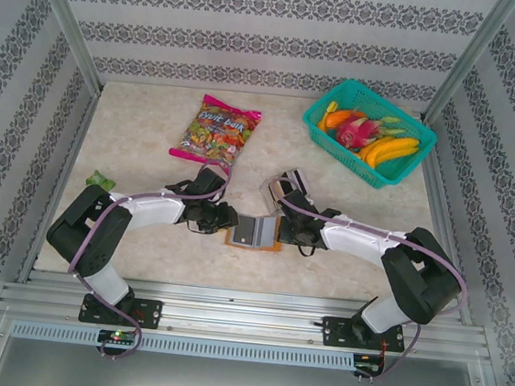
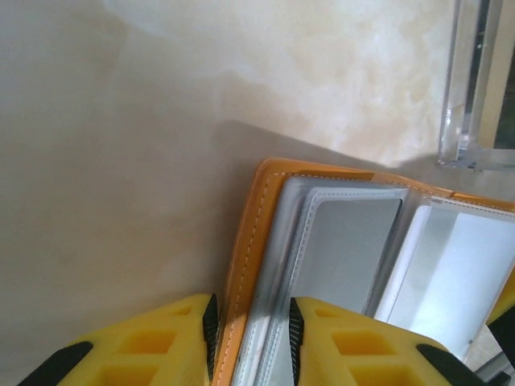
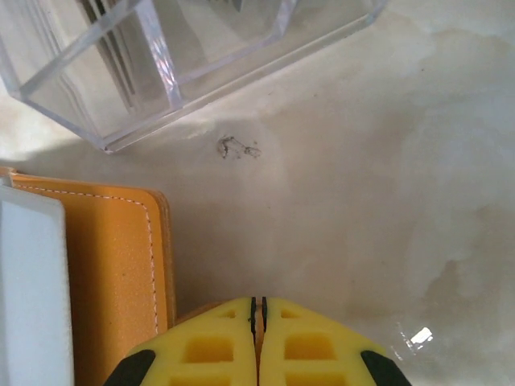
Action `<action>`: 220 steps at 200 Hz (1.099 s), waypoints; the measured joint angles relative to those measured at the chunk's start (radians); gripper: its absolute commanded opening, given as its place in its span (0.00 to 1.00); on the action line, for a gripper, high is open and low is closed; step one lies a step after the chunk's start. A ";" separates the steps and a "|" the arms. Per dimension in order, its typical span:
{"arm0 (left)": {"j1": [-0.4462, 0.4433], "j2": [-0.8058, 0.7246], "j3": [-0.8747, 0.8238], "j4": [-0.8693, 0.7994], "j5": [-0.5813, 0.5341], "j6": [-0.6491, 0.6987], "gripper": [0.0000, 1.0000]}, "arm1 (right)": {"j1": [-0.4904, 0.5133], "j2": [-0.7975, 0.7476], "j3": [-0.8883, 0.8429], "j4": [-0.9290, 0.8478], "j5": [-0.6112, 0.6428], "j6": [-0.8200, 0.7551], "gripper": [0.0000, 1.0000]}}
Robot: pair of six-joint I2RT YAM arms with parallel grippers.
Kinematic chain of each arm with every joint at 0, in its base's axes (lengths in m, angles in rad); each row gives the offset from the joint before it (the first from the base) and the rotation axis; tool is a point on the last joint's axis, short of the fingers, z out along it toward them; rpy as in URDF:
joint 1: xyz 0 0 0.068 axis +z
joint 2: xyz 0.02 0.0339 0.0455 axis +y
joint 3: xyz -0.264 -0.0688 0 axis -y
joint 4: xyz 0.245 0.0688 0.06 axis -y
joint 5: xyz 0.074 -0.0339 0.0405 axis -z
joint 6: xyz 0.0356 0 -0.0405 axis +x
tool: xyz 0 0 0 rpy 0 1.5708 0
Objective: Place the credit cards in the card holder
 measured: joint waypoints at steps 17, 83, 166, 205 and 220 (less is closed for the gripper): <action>0.000 -0.007 0.000 0.014 0.012 -0.002 0.31 | 0.000 0.000 0.000 -0.006 0.004 0.000 0.02; -0.016 -0.064 0.000 0.097 0.113 -0.022 0.31 | 0.000 0.011 0.006 -0.004 0.004 0.000 0.02; -0.117 0.048 0.111 0.186 0.177 -0.053 0.34 | -0.028 -0.061 -0.054 0.075 -0.044 0.032 0.03; -0.129 0.180 0.124 0.241 0.187 -0.094 0.27 | -0.098 -0.143 -0.147 0.146 -0.116 0.071 0.05; -0.132 0.199 0.124 0.246 0.182 -0.105 0.25 | -0.111 -0.160 -0.163 0.172 -0.147 0.076 0.06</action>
